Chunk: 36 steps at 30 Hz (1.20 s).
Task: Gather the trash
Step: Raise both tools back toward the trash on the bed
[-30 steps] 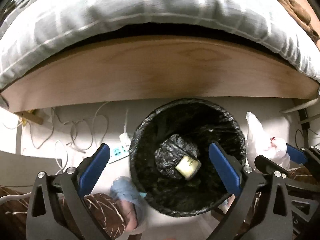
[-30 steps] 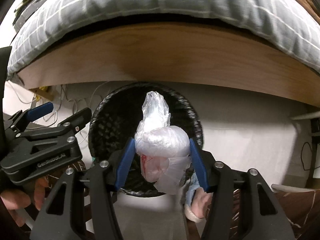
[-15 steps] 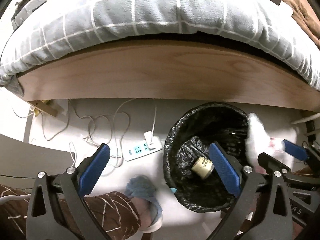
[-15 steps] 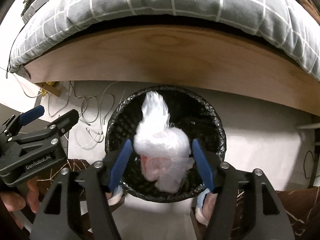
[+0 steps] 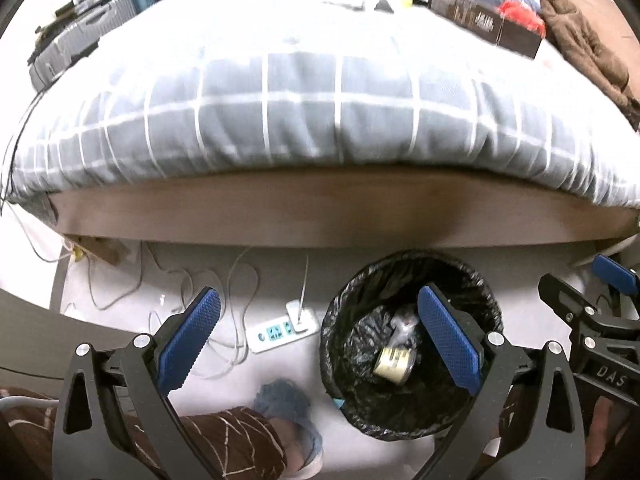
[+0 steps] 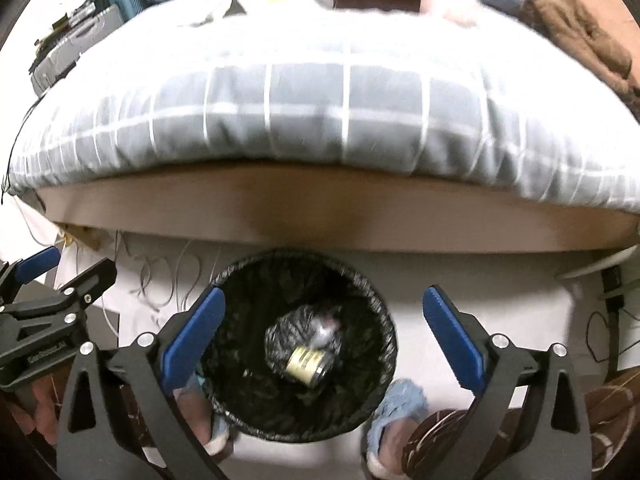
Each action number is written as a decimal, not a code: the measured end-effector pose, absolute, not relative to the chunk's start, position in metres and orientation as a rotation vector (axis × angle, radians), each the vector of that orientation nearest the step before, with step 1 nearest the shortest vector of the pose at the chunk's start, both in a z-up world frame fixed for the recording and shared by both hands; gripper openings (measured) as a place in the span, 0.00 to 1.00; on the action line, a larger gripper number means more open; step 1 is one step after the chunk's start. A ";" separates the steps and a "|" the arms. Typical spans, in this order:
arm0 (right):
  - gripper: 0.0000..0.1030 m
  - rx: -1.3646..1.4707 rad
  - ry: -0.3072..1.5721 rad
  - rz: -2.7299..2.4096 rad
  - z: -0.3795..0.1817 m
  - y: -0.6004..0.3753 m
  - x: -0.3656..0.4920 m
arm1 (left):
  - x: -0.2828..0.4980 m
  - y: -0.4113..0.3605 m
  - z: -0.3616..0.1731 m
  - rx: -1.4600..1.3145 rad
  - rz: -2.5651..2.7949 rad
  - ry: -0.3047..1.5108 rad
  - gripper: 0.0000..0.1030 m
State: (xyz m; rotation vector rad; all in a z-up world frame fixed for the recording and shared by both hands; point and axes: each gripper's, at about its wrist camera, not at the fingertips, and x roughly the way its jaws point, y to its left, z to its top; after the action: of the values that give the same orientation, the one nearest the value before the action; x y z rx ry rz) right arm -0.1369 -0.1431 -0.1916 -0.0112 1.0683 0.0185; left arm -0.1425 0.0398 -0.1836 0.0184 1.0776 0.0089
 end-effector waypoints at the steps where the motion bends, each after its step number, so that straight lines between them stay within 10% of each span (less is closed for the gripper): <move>1: 0.93 -0.021 1.053 0.010 -0.186 -0.144 -0.136 | -0.142 0.039 -0.179 0.018 0.008 1.068 0.94; 36: 0.93 0.001 0.716 -0.054 -0.054 -0.205 -0.050 | -0.039 0.018 -0.062 -0.029 -0.020 0.827 0.94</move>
State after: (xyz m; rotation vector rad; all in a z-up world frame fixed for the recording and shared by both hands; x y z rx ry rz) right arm -0.0502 -0.2048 -0.0540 0.0008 0.7159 -0.0536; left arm -0.0387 0.0183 -0.0619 -0.0291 0.8267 -0.0203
